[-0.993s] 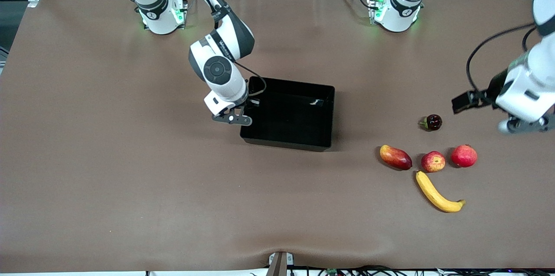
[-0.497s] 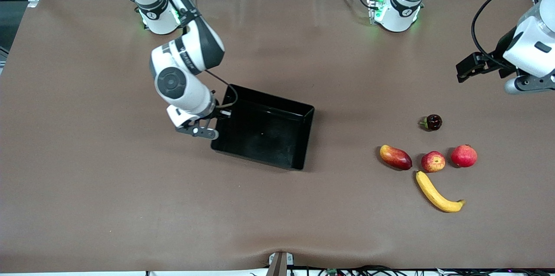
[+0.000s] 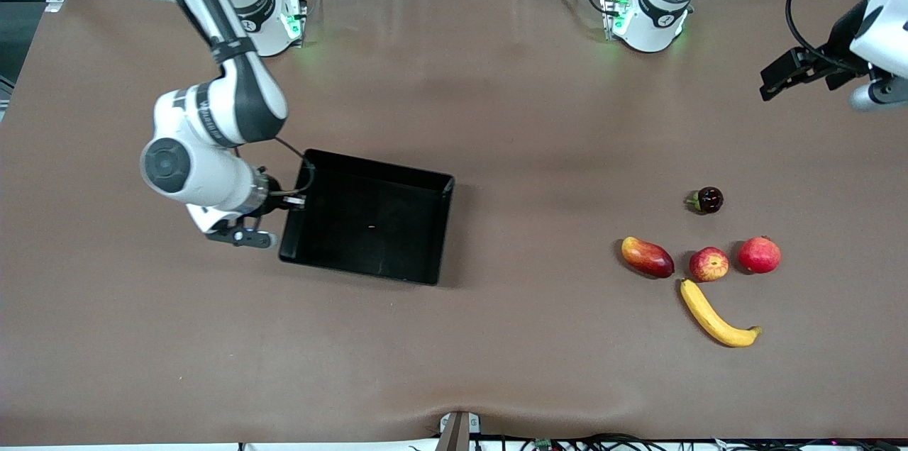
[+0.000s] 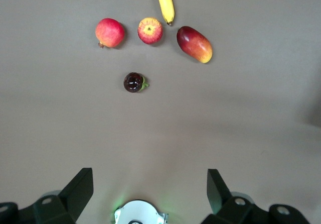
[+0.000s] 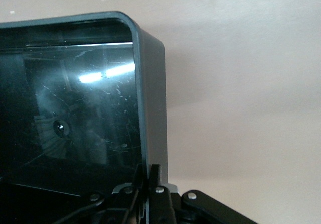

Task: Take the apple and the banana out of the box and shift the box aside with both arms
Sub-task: 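Drag the black box with the right gripper toward the right arm's side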

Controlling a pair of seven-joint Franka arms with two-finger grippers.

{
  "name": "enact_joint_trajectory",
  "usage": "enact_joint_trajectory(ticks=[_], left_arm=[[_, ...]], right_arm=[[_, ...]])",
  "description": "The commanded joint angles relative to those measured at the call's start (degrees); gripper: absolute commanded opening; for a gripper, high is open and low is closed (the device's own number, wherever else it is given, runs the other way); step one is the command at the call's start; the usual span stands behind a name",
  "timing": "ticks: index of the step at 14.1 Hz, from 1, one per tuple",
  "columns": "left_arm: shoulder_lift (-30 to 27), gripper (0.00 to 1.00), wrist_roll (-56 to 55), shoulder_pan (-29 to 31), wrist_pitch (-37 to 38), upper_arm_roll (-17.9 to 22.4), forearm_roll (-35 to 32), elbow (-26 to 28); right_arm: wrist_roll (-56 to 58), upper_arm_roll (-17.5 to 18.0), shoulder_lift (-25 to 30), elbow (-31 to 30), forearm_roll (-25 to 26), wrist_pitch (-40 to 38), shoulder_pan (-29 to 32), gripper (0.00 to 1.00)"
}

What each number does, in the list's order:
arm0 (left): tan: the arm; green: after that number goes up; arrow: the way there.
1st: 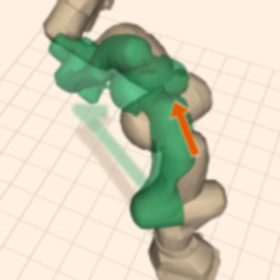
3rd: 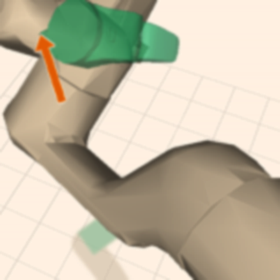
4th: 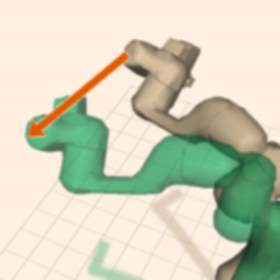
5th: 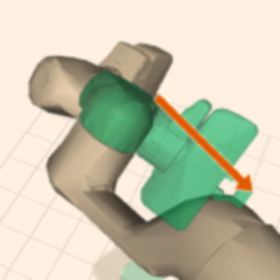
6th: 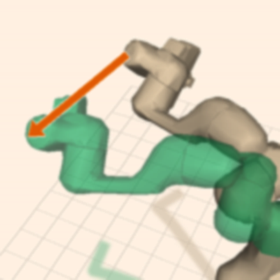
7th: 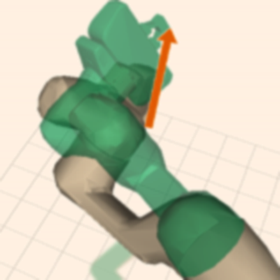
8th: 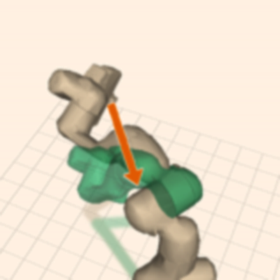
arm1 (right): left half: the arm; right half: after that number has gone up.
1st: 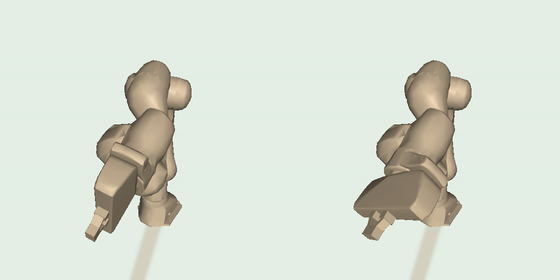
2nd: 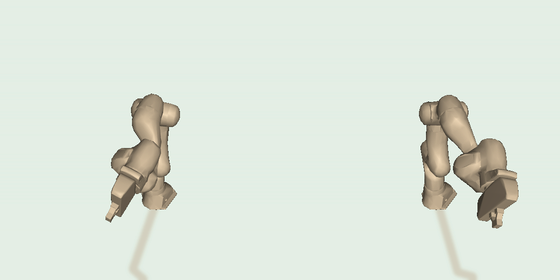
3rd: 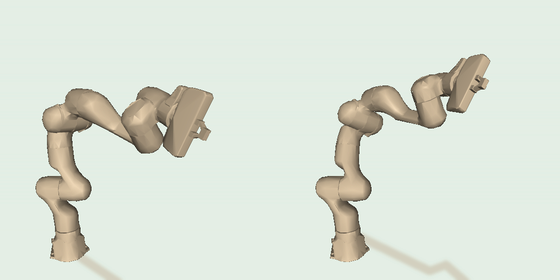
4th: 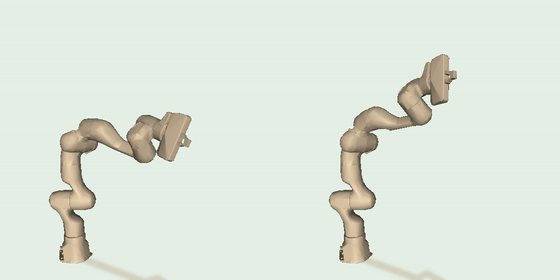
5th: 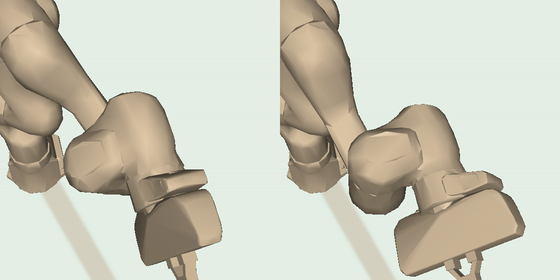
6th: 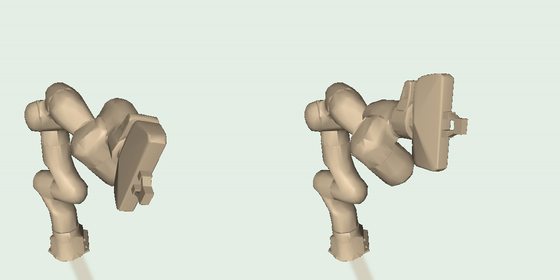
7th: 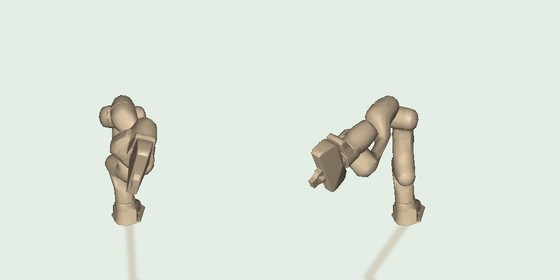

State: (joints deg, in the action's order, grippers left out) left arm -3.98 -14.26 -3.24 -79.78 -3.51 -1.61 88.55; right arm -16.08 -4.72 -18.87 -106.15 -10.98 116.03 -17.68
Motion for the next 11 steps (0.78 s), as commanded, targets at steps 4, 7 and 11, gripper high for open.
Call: enact_joint_trajectory(ticks=[4,7,11], left_arm=[[-0.9,1.00,0.0,-0.1,0.9,0.8,0.6,0.6],[-0.9,1.00,0.7,0.2,2.1,0.9,0.2,0.6],[-0.9,1.00,0.7,1.0,2.2,0.9,-2.3,-0.3]], right_arm=[[12.9,1.2,4.6,-5.2,-0.3,-0.4,11.1,0.00],[19.4,1.3,5.3,-6.7,-0.4,-0.5,17.6,0.00],[29.7,1.4,5.0,-7.6,-0.9,-1.1,27.0,0.00]])
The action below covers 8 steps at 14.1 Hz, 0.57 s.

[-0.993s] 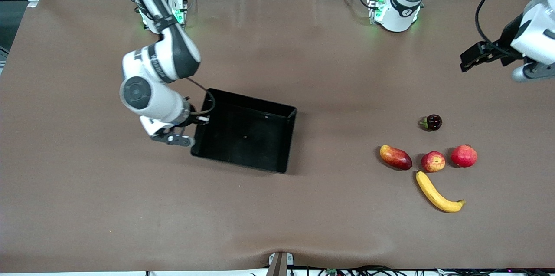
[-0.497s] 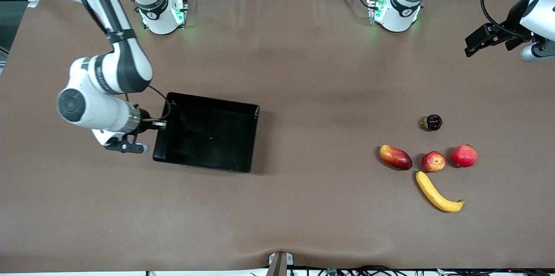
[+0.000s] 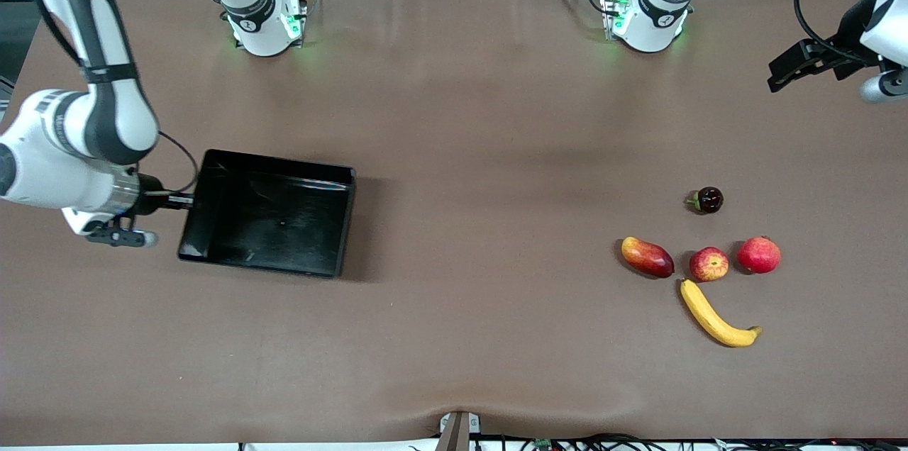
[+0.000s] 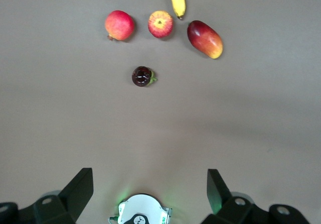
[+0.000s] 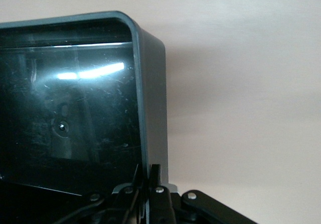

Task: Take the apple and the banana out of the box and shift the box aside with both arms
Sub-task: 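Drag the black box with the right gripper toward the right arm's side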

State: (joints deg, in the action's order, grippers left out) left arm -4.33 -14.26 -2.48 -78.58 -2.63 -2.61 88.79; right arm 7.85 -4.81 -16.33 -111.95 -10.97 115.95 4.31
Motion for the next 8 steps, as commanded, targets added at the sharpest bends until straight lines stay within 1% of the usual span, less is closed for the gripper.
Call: enact_joint_trajectory(ticks=[1,2,5,7,8], left_arm=[[-0.4,1.00,0.4,0.2,1.0,0.0,-1.3,-0.5],[-0.4,1.00,0.2,0.1,1.0,-0.1,-1.3,-0.5],[-0.4,1.00,0.0,0.2,1.0,-0.1,-1.2,-0.6],[-0.4,1.00,-0.1,0.2,1.0,-0.2,-1.2,-0.5],[-0.3,1.00,-0.2,0.1,1.1,-0.2,-1.2,-0.5]], right_arm=[[10.0,1.5,2.1,-1.8,-1.4,-1.0,7.8,0.00],[13.5,1.4,1.9,-1.8,-2.6,-1.0,10.0,0.00],[21.4,1.4,0.9,-1.7,-3.2,-0.9,14.9,0.00],[23.6,1.4,-1.1,-1.3,-3.4,-0.6,17.8,0.00],[23.7,1.4,-1.6,-1.3,-3.9,-0.5,18.1,0.00]])
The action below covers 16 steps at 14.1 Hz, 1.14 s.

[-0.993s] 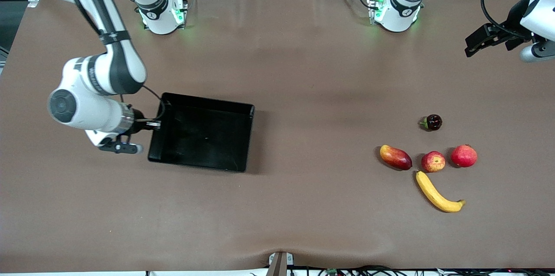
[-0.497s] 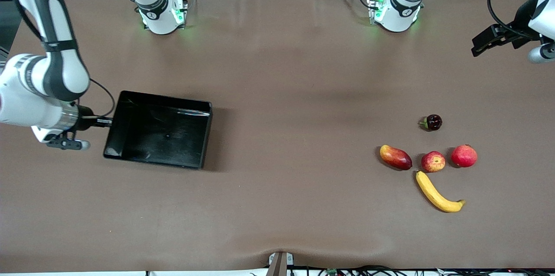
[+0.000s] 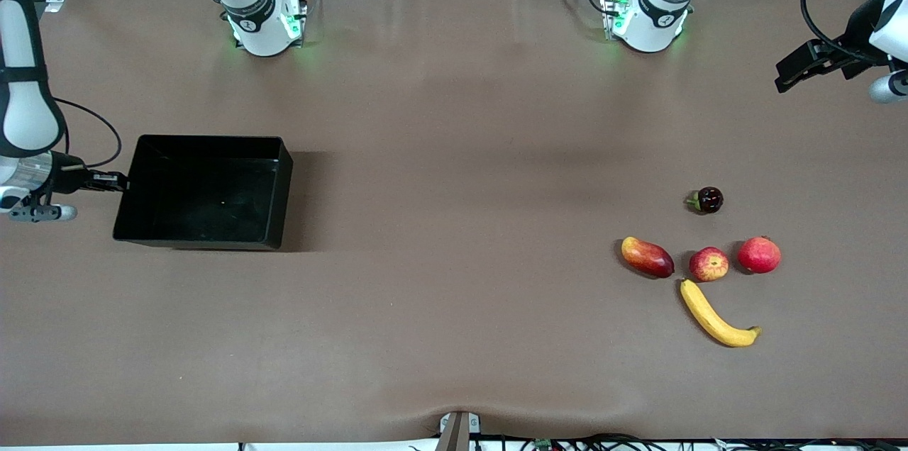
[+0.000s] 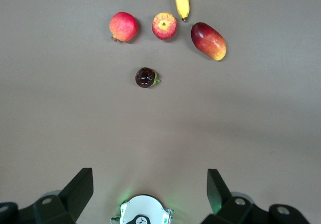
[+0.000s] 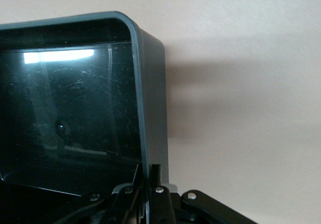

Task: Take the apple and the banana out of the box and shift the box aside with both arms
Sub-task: 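Open the right gripper and withdraw it from the box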

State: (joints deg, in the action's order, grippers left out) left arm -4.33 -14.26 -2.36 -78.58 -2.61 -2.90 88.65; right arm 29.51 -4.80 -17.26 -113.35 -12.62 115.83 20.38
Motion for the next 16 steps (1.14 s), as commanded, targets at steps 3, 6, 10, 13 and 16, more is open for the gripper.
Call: enact_joint_trajectory(ticks=[3,6,10,13,16], left_arm=[[0.4,1.00,-0.2,0.1,1.0,-0.3,-0.9,-0.1],[0.6,1.00,-0.2,-0.1,0.6,-0.5,-0.9,-0.1],[2.2,1.00,-0.7,-0.8,-0.9,-0.6,-0.8,-0.1],[2.2,1.00,-1.3,-0.7,-0.9,-1.1,-0.9,-0.1],[2.3,1.00,-1.3,-0.8,-1.2,-1.1,-0.9,-0.1]], right_arm=[[2.5,1.3,-3.5,0.4,-4.1,0.3,3.3,0.00],[2.7,1.3,-5.1,0.6,-4.1,2.4,3.7,0.00],[2.7,1.2,-5.8,1.0,-4.0,2.6,4.1,0.00],[3.0,1.2,-6.4,2.3,-3.8,2.0,5.1,1.00],[3.5,1.3,-6.3,5.6,-3.8,-3.3,5.1,1.00]])
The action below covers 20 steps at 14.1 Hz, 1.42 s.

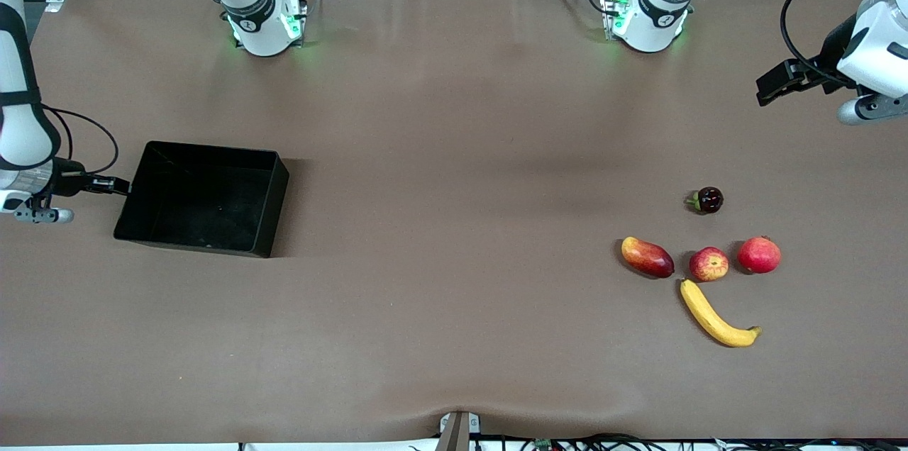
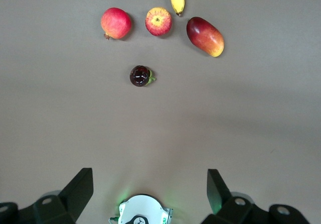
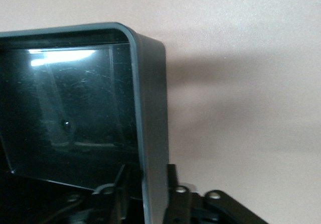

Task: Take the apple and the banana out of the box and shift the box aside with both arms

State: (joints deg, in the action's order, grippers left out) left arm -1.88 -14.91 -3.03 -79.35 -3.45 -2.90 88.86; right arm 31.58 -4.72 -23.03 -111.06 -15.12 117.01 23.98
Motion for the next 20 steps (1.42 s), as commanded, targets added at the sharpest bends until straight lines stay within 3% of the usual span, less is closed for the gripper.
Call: enact_joint_trajectory(ticks=[1,5,8,11,20], left_arm=[[-0.1,1.00,-0.6,-0.1,-0.5,-0.2,-0.9,-0.4],[-0.4,1.00,-0.8,0.0,-0.4,-0.8,-0.4,-0.3],[-0.4,1.00,-0.7,0.0,-0.4,-0.8,-0.5,-0.3],[-0.5,1.00,-0.7,0.0,-0.5,-0.8,-0.5,-0.3],[-0.7,1.00,-0.7,0.1,-0.5,-0.8,-0.5,-0.4]], right_arm=[[1.5,1.2,-0.5,5.0,-1.3,-7.5,1.4,1.00],[1.5,1.5,-0.4,14.6,-1.0,-18.2,0.2,1.00],[2.5,1.6,-0.2,22.1,-0.4,-20.4,-2.2,1.00],[5.8,1.6,-0.5,33.3,5.4,-27.5,-6.0,1.00],[5.9,1.8,2.0,43.6,5.0,-37.7,-6.4,1.00]])
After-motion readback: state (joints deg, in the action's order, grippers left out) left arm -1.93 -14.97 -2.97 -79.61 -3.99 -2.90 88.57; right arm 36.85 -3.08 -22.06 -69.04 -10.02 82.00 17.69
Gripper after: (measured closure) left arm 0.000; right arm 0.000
